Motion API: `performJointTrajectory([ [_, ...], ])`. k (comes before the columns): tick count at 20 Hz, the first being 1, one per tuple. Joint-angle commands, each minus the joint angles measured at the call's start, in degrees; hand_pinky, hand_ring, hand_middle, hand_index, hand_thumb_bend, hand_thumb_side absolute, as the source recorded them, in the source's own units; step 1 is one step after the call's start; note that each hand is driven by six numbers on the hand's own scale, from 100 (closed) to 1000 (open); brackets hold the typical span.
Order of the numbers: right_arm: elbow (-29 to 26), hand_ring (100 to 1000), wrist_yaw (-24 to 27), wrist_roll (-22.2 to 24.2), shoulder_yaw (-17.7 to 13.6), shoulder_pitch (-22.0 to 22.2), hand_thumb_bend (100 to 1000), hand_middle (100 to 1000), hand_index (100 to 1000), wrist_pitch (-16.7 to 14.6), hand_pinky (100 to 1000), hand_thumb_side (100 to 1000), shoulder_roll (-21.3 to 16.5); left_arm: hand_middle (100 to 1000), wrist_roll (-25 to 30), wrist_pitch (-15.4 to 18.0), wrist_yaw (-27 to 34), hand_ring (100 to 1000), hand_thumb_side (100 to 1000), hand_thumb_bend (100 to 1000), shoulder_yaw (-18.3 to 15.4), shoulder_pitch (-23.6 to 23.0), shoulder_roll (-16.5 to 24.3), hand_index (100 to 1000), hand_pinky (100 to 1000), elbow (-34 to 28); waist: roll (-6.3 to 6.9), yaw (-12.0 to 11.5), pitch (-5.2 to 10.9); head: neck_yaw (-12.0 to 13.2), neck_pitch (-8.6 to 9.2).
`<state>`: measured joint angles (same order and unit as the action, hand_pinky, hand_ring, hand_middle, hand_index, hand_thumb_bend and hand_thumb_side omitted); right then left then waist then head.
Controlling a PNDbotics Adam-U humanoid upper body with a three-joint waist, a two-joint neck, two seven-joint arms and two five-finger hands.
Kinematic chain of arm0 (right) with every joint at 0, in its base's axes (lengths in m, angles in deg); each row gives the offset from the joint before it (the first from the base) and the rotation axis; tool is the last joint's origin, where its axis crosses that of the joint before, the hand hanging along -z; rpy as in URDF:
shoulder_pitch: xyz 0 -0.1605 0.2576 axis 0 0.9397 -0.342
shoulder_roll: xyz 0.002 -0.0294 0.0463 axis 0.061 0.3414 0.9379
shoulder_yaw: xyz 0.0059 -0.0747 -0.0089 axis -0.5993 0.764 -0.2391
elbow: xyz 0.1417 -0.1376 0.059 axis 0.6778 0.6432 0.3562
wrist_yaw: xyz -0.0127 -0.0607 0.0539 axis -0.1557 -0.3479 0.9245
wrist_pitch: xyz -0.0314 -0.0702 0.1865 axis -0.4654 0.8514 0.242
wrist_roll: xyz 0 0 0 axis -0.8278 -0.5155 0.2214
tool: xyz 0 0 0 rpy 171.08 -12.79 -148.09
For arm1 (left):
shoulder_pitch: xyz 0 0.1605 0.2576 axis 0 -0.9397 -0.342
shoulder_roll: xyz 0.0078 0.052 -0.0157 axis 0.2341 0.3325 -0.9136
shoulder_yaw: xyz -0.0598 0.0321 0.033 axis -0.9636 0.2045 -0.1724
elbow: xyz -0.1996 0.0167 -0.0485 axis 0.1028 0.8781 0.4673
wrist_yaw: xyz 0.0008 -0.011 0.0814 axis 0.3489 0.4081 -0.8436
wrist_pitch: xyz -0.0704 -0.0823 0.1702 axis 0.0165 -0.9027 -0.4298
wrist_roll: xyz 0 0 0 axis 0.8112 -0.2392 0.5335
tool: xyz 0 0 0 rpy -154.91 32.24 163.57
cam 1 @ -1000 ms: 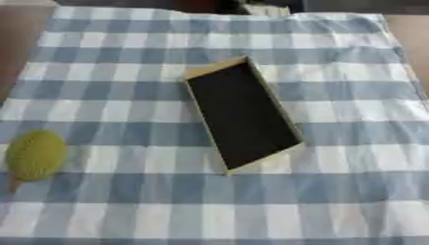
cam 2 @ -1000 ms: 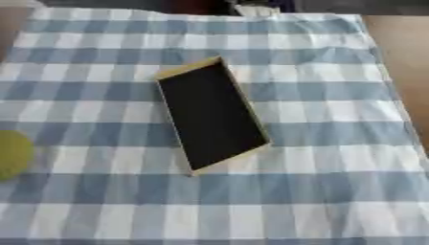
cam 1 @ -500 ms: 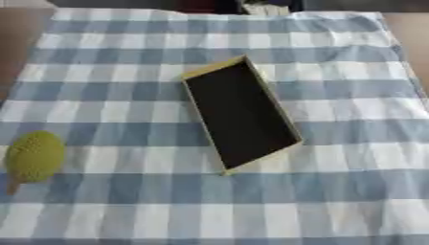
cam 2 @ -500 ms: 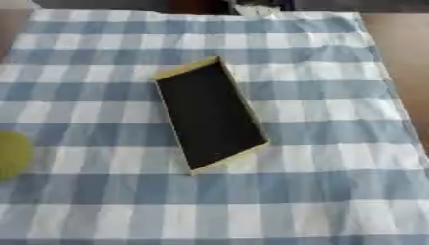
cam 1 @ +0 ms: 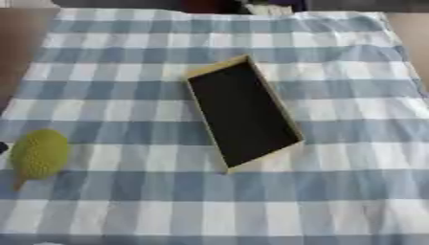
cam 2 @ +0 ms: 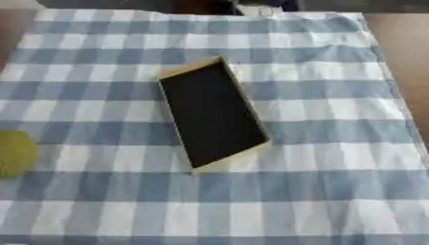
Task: Pick up objects on the table and place them in the box.
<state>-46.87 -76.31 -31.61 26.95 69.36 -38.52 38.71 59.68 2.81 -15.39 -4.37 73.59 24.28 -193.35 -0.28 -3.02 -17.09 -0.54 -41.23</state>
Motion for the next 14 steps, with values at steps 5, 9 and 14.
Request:
performJointTrajectory([
  [5,-0.90,640,-0.05,0.25,-0.40,-0.72,129,623,679,-0.02,784,578,-1.83,806,5.62,1.21,1.19,783,538,530,1.81,2.14,3.52,931,799,0.05,0.06,0.24,1.05,0.40,0.32],
  [9,-0.90,640,0.03,0.35,-0.32,-0.77,128,623,679,-0.03,784,579,-1.73,820,8.06,1.05,2.27,799,564,549,3.16,3.46,4.01,932,801,1.19,-0.01,0.43,1.02,0.59,0.37],
  [14,-0.90,640,0.11,0.53,-0.22,-0.78,127,622,679,0.02,784,580,-1.53,800,9.97,-1.87,1.93,807,570,576,4.38,5.48,4.35,917,802,2.64,-0.08,0.55,1.01,0.87,0.35],
])
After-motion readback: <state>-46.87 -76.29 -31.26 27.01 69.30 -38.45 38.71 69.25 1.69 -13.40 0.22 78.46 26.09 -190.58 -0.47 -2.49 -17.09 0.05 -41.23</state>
